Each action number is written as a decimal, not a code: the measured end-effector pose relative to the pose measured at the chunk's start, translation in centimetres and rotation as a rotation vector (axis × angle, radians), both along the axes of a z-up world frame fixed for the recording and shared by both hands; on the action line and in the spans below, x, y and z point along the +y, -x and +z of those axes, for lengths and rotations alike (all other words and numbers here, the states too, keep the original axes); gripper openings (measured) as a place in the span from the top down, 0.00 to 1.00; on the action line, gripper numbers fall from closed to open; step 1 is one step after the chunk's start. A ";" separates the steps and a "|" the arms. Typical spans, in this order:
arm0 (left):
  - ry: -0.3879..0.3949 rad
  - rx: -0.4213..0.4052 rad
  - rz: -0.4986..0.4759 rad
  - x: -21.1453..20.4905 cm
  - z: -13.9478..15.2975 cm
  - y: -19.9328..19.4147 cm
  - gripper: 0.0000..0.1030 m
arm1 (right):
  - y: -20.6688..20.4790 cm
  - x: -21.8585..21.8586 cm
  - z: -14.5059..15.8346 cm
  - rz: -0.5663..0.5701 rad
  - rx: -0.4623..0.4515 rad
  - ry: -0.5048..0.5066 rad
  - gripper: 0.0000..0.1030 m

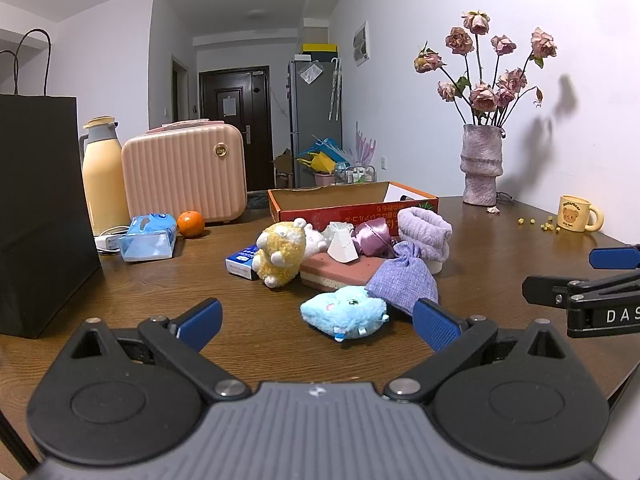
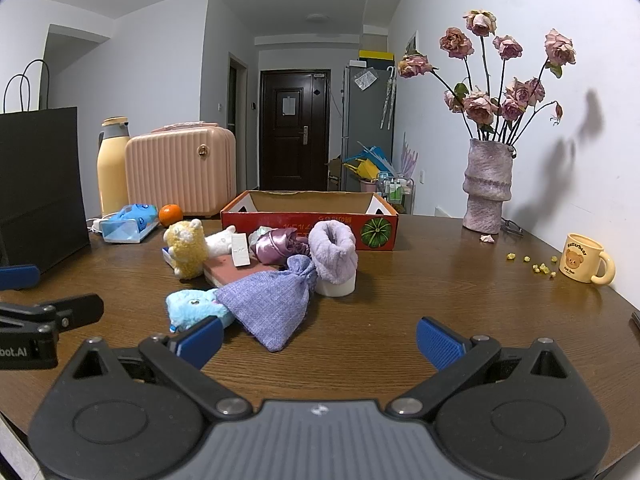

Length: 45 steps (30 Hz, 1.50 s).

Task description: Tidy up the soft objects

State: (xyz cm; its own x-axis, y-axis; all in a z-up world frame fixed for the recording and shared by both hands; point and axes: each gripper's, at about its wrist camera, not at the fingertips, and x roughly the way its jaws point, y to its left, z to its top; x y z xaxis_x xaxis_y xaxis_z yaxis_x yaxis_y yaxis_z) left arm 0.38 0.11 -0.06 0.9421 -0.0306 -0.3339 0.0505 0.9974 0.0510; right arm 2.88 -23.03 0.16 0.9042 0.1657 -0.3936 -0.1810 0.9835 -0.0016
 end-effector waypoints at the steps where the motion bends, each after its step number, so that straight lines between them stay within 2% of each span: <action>1: 0.000 0.000 0.000 0.0 0.0 0.0 0.00 | 0.0 -0.1 0.0 -0.001 0.000 0.000 0.00; 29: -0.002 0.002 -0.005 -0.2 -0.2 -0.2 0.00 | -0.4 0.0 0.1 -0.001 0.001 0.004 0.00; 45: -0.002 0.026 -0.021 -0.4 -0.7 -3.1 0.00 | -3.2 -0.6 -0.1 -0.008 0.020 0.008 0.00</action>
